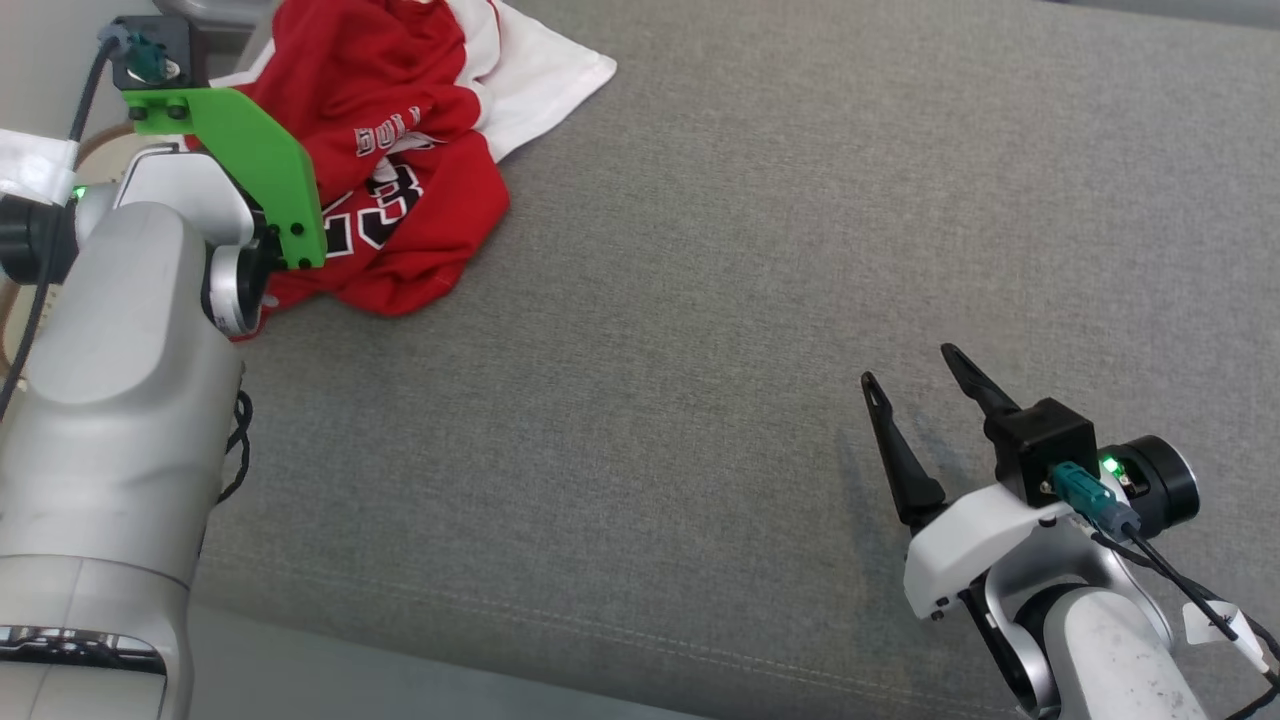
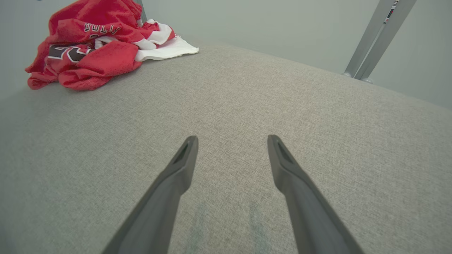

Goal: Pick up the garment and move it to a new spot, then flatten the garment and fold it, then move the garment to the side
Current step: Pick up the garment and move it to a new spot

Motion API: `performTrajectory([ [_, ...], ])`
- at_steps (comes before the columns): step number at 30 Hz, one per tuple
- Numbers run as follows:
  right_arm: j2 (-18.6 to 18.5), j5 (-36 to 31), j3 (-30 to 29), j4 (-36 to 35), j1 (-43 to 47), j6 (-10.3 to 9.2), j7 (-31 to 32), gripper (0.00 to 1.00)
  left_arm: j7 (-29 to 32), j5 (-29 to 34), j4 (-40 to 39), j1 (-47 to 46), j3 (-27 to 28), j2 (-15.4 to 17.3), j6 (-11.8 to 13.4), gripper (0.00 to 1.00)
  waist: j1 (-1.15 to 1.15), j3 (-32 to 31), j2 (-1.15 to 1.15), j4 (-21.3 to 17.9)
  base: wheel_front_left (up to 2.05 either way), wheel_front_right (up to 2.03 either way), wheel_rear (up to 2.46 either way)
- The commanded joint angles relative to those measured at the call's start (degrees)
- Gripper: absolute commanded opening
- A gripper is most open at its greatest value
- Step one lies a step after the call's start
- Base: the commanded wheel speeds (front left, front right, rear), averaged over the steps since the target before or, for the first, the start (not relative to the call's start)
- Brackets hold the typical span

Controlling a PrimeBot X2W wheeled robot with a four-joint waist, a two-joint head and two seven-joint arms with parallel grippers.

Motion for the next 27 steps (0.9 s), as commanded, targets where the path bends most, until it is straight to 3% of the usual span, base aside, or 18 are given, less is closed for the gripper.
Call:
performTrajectory([
  [1, -0.2, -0.7, 0.0, -0.5, -0.4, -0.02, 0.2, 1.00, 0.4, -0.1, 0.5, -1.2, 0.2, 0.5, 0.3, 1.00, 0.00, 4.9, 0.00, -4.0, 0.00, 0.00, 0.00],
  [7, -0.2, -1.3, 0.6, -1.7, -0.5, -0.02, 0.5, 1.00, 0.9, 0.2, 2.8, -3.8, 1.1, 2.8, 2.3, 1.00, 0.00, 7.9, 0.00, -5.9, 0.00, 0.00, 0.00],
  [14, -0.2, -2.0, 0.1, -1.9, -1.1, -0.02, 0.2, 1.00, 1.5, -0.8, 5.9, -2.6, 1.6, 2.7, 4.3, 1.00, 0.00, 8.5, 0.00, -6.3, 0.00, 0.00, 0.00],
  [15, -0.2, -2.0, 0.0, -1.8, -1.1, -0.02, 0.1, 1.00, 1.4, -0.5, 6.2, -2.5, 1.4, 2.7, 4.6, 0.77, 0.00, 8.5, 0.00, -6.3, 0.00, 0.00, 0.00],
  [17, -0.2, -1.5, -0.2, -1.6, -1.1, -0.02, -0.1, 1.00, 1.1, -0.5, 6.6, -2.6, 1.2, 2.5, 5.0, 0.00, 0.00, 8.3, 0.00, -6.3, 0.00, 0.00, 0.00],
  [27, -0.2, 0.9, 0.8, 1.3, -1.3, -0.02, -1.4, 1.00, -4.5, 0.8, 5.6, -4.2, 0.3, 2.9, 5.7, 0.00, 0.00, 3.8, 0.00, -6.2, 0.00, 0.00, 0.00],
])
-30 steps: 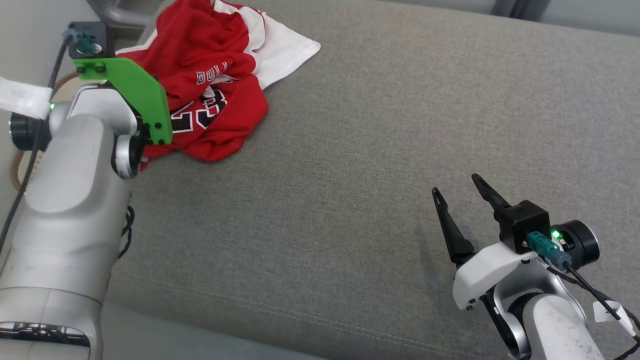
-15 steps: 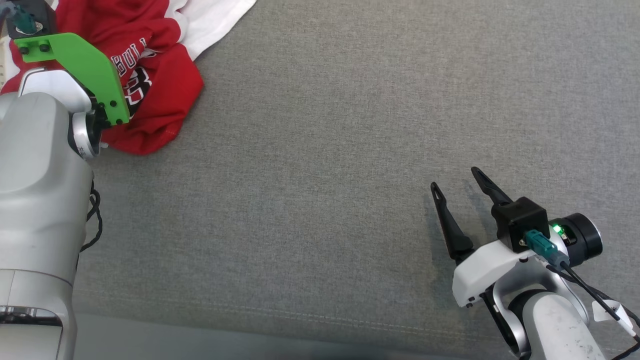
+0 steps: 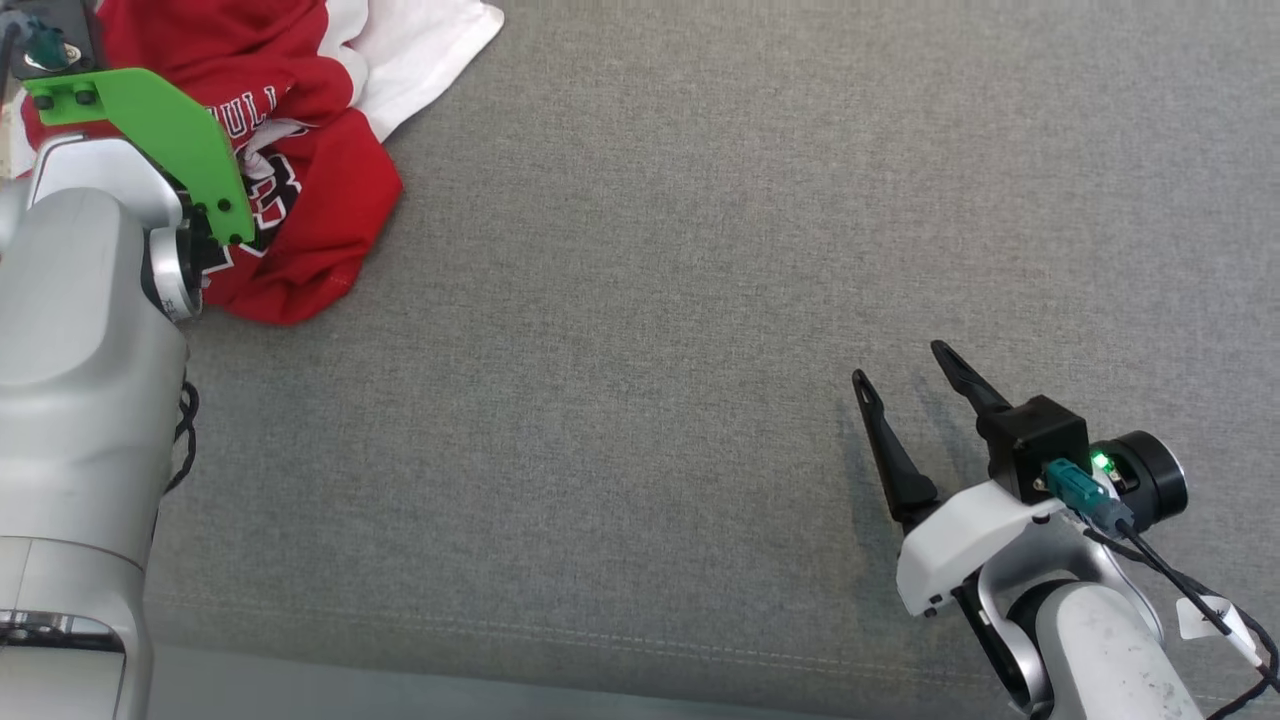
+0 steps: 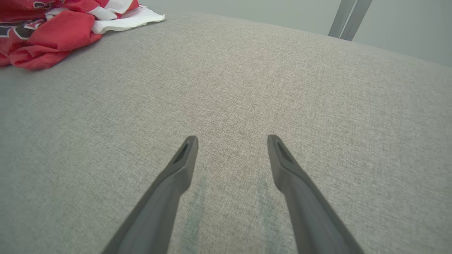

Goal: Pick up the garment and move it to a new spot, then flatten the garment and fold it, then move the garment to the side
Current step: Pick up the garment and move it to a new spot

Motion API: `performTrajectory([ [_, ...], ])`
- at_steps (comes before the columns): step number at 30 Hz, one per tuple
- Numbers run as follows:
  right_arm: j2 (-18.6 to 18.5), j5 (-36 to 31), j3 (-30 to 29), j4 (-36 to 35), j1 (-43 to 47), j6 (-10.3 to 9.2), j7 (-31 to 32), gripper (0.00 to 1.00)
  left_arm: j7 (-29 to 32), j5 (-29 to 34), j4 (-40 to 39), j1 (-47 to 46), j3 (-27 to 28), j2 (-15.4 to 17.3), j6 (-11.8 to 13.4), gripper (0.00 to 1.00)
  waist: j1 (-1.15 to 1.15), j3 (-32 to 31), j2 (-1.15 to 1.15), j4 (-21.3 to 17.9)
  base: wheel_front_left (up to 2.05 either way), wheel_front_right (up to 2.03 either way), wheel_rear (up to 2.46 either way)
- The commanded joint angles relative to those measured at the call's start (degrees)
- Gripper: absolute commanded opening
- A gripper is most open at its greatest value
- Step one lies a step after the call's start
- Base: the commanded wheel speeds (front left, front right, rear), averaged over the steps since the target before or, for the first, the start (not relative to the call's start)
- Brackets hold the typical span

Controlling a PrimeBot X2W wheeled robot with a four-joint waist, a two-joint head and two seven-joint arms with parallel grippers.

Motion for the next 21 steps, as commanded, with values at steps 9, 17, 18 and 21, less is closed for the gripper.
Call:
performTrajectory([
  [9, -0.2, 3.7, -0.9, 3.9, 1.4, -0.02, -2.4, 1.00, -8.0, 3.1, -5.3, -4.0, -2.9, -1.4, -0.9, 0.00, 0.00, -8.7, 0.00, -2.0, 0.00, 0.00, 0.00],
  [17, -0.2, 5.4, -2.9, 6.4, 3.5, -0.02, -4.0, 1.00, -12.5, 3.1, -9.4, -5.4, -6.6, -7.2, -5.0, 0.00, 0.00, -14.3, 0.00, -7.3, 0.00, 0.00, 0.00],
  [18, -0.1, 5.6, -2.9, 6.6, 3.7, -0.02, -4.1, 1.00, -12.8, 2.9, -9.7, -5.6, -6.9, -7.8, -5.5, 0.00, 0.00, -14.7, 0.00, -8.0, 0.00, 0.00, 0.00],
  [21, -0.1, 6.0, -3.0, 7.1, 4.3, -0.02, -4.3, 1.00, -13.9, 1.1, -11.4, -5.4, -7.1, -9.9, -6.7, 0.00, 0.00, -15.8, 0.00, -10.3, 0.00, 0.00, 0.00],
])
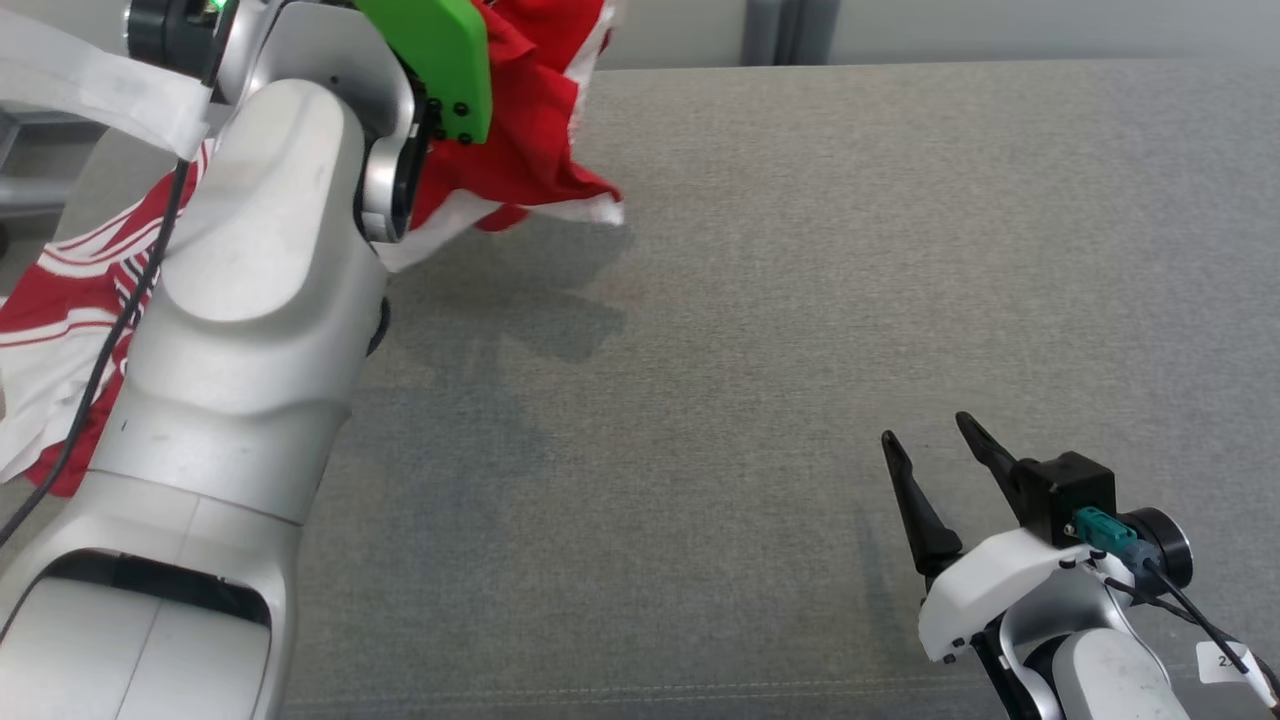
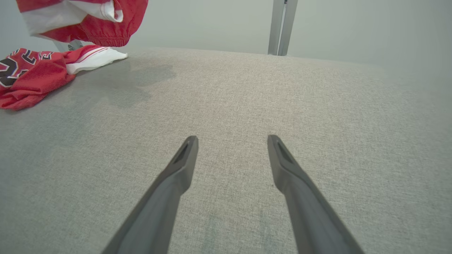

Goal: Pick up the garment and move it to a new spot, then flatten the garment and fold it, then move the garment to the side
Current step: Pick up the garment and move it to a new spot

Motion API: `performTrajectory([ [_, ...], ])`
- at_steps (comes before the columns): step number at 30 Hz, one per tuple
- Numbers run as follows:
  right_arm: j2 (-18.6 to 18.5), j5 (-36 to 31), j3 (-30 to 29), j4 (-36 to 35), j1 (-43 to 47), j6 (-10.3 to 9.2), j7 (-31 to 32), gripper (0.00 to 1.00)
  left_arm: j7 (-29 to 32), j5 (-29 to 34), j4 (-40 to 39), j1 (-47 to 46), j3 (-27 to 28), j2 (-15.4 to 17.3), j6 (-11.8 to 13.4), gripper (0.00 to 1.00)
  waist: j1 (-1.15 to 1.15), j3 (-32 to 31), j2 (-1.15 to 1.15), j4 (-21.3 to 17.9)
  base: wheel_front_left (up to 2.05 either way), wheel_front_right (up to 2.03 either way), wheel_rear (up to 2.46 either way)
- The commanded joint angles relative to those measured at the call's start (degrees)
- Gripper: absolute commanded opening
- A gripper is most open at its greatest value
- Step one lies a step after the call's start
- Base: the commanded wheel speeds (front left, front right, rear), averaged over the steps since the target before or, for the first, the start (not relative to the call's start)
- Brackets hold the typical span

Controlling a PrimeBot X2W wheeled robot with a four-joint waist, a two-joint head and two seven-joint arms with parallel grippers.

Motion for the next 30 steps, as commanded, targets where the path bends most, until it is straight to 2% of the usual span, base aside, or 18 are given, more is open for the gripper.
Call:
performTrajectory([
  [1, -0.1, 0.5, -0.2, 0.2, 0.7, -0.02, -0.4, 1.00, -0.7, -1.3, -0.9, -0.6, 0.0, -0.7, -0.7, 0.00, 0.00, -3.2, 0.00, -4.4, 0.00, 0.00, 0.00],
  [4, -0.1, 1.1, -0.1, 0.5, 0.8, -0.02, -0.7, 1.00, -2.1, -3.4, -3.5, 0.5, -1.2, -2.2, -2.5, 0.00, 0.00, -3.5, 0.00, -6.5, 0.00, 0.00, 0.00],
  [9, -0.1, 1.9, 0.2, 1.0, 0.3, -0.02, -1.3, 1.00, -3.6, -8.2, -7.4, 3.4, -5.5, -2.7, -4.8, 0.00, 0.00, -3.6, 0.00, -9.6, 0.00, 0.00, 0.00],
  [13, -0.1, 2.4, 0.1, 1.4, -0.3, -0.02, -1.8, 1.00, -4.7, -14.6, -11.8, 5.8, -11.5, -2.7, -5.4, 0.00, 0.00, -2.9, 0.00, -11.3, 0.00, 0.00, 0.00],
  [14, -0.1, 2.5, 0.0, 1.6, -0.6, -0.02, -2.1, 1.00, -4.1, -16.6, -12.0, 7.2, -14.6, -2.7, -5.1, 0.00, 0.00, -2.4, 0.00, -11.7, 0.00, 0.00, 0.00],
  [15, -0.1, 2.5, 0.0, 1.6, -0.6, -0.02, -2.1, 1.00, -4.1, -16.6, -12.0, 7.2, -14.6, -2.7, -5.1, 0.00, 0.00, -2.4, 0.00, -11.7, 0.00, 0.00, 0.00],
  [17, -0.1, 2.7, 0.0, 2.0, -1.0, -0.01, -2.5, 1.00, -3.1, -16.5, -9.8, 8.9, -18.4, -2.5, -5.0, 0.00, 0.00, -1.8, 0.00, -12.2, 0.00, 0.00, 0.00],
  [21, -0.1, 2.8, -0.1, 2.5, -1.1, -0.02, -2.8, 1.00, -2.0, -13.5, -4.5, 10.6, -21.7, -0.8, -3.4, 0.00, 0.00, -1.4, 0.00, -12.4, 0.00, 0.00, 0.00],
  [25, -0.1, 2.7, -0.4, 2.9, -1.0, -0.02, -2.8, 1.00, -2.3, -10.5, -0.2, 11.0, -22.9, 1.7, 0.2, 0.00, 0.00, -1.5, 0.00, -11.8, 0.00, 0.00, 0.00],
  [26, -0.1, 2.7, -0.4, 2.9, -1.0, -0.02, -2.8, 1.00, -2.3, -10.5, -0.2, 11.0, -22.9, 1.7, 0.2, 0.00, 0.00, -1.5, 0.00, -11.8, 0.00, 0.00, 0.00],
  [30, -0.1, 2.8, -0.2, 3.3, -0.6, -0.02, -2.7, 1.00, -2.0, -9.7, 3.5, 12.1, -22.8, 3.5, 3.4, 0.00, 0.00, -2.4, 0.00, -10.8, 0.00, 0.00, 0.00],
])
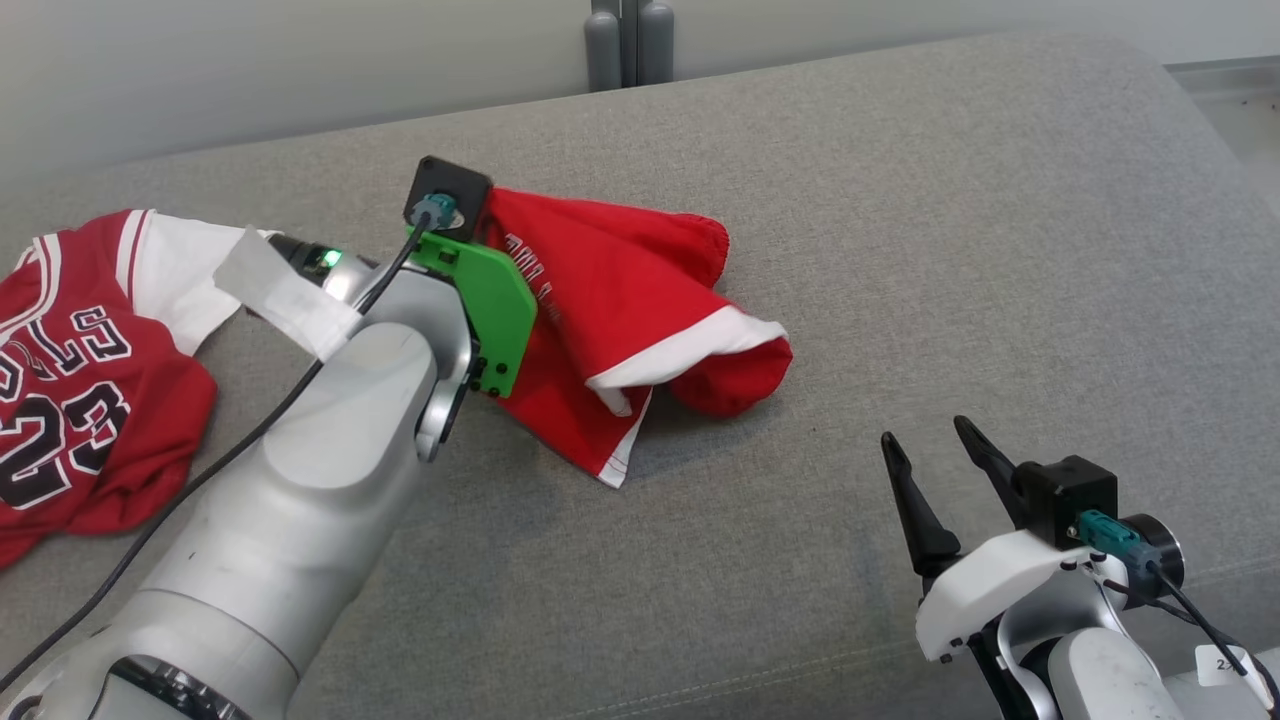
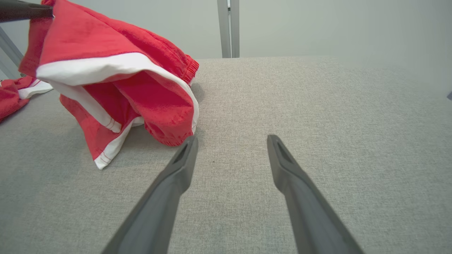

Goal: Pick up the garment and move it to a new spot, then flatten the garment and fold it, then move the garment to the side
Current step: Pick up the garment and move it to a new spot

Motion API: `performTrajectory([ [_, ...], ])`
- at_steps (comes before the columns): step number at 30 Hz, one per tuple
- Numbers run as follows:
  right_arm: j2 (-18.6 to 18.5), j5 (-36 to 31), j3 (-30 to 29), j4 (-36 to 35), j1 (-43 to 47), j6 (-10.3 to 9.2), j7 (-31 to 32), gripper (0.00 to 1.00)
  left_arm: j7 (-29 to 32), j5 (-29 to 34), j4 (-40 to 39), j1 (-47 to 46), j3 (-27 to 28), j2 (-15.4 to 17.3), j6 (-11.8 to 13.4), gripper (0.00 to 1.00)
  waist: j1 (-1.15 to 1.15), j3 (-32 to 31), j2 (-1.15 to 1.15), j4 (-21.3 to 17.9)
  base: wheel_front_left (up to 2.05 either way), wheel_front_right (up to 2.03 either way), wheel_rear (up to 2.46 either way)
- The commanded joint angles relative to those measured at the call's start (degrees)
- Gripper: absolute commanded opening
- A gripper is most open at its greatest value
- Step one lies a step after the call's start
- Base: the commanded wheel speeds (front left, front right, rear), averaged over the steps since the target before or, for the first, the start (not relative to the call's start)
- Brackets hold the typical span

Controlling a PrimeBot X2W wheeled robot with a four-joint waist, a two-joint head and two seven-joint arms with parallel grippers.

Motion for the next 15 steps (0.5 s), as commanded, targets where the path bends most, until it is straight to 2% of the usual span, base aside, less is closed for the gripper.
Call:
performTrajectory([
  [1, -0.1, 0.1, 0.1, 0.1, 0.1, -0.02, 0.1, 1.00, 0.2, 0.1, 0.6, 1.1, 0.2, 0.4, 0.4, 0.00, 0.00, -0.6, 0.00, 0.5, 0.00, 0.00, 0.00],
  [4, -0.1, 0.2, 0.7, 0.2, 0.3, -0.02, 0.2, 1.00, -1.3, -0.5, 2.7, 2.0, 1.0, 1.4, 1.6, 0.00, 0.00, -1.5, 0.00, 0.9, 0.00, 0.00, 0.00],
  [5, -0.1, 0.2, 0.8, 0.3, 0.4, -0.02, 0.3, 1.00, -1.9, -0.6, 3.4, 2.5, 1.2, 1.7, 1.9, 0.18, 0.00, -1.8, 0.00, 1.0, 0.00, 0.00, 0.00],
  [6, -0.1, 0.2, 1.0, 0.3, 0.5, -0.02, 0.4, 1.00, -2.3, -1.1, 4.1, 3.2, 1.5, 1.8, 1.9, 0.65, 0.00, -2.1, 0.00, 1.2, 0.00, 0.00, 0.00],
  [7, -0.1, 0.3, 1.1, 0.4, 0.6, -0.02, 0.4, 1.00, -2.2, -2.4, 5.0, 4.0, 2.5, 1.7, 2.4, 1.00, 0.00, -2.5, 0.00, 1.3, 0.00, 0.00, 0.00],
  [9, -0.1, 0.3, 1.0, 0.3, 1.1, -0.02, 0.8, 1.00, -3.1, -3.6, 5.8, 5.1, 3.5, 1.8, 1.8, 1.00, 0.00, -3.4, 0.00, 1.8, 0.00, 0.00, 0.00],
  [15, -0.1, 0.1, 0.0, -0.2, 1.9, -0.02, 1.4, 1.00, -8.5, -6.3, 4.4, 8.1, 6.3, 3.0, 2.0, 1.00, 0.00, -4.8, 0.00, 3.1, 0.00, 0.00, 0.00],
])
